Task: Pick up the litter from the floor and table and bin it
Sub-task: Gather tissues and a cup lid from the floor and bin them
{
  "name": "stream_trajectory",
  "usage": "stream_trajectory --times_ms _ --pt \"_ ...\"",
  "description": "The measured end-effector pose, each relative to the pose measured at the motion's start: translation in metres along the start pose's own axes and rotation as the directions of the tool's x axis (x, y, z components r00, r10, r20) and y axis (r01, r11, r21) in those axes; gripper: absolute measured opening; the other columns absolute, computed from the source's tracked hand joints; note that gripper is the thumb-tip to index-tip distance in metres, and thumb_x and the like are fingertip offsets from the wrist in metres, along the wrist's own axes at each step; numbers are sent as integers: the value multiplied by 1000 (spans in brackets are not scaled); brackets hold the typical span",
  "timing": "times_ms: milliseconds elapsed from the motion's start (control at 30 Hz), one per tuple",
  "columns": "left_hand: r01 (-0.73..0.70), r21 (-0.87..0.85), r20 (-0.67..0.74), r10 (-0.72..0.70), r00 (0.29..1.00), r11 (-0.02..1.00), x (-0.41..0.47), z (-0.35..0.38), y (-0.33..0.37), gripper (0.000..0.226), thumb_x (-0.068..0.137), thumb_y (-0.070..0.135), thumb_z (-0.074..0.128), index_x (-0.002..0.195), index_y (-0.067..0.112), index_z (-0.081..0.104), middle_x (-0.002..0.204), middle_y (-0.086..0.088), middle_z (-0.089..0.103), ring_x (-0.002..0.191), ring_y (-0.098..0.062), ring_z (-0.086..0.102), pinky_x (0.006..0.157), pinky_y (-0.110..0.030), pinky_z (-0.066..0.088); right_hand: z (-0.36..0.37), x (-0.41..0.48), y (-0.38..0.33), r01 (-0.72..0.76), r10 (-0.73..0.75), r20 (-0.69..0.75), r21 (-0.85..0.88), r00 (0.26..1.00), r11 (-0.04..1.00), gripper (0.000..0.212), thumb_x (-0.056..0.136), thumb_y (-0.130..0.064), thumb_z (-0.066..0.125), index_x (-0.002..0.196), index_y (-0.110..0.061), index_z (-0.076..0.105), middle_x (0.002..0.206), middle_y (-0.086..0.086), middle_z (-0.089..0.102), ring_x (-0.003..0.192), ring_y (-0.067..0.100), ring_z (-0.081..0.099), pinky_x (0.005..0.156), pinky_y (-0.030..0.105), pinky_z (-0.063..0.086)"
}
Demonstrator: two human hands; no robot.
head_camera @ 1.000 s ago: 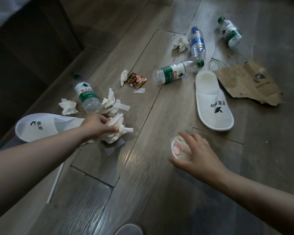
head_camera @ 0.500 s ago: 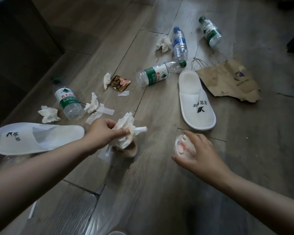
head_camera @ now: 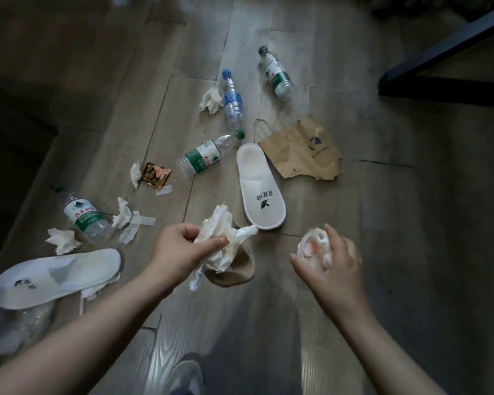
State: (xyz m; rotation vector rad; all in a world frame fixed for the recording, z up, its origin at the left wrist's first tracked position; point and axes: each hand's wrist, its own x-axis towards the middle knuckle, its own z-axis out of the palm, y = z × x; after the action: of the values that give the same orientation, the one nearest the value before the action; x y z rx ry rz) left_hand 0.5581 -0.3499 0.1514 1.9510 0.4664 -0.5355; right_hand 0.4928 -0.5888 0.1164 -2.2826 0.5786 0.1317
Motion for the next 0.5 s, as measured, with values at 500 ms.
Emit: stream_trajectory --times_ms 500 --pt "-194 -165 27 201 979 967 -305 -101 360 13 72 19 83 64 15 75 59 -7 70 54 -13 63 54 -28 47 -382 -180 -281 -49 73 -195 125 978 991 87 65 -57 70 142 -30 39 131 -8 42 121 15 40 100 30 39"
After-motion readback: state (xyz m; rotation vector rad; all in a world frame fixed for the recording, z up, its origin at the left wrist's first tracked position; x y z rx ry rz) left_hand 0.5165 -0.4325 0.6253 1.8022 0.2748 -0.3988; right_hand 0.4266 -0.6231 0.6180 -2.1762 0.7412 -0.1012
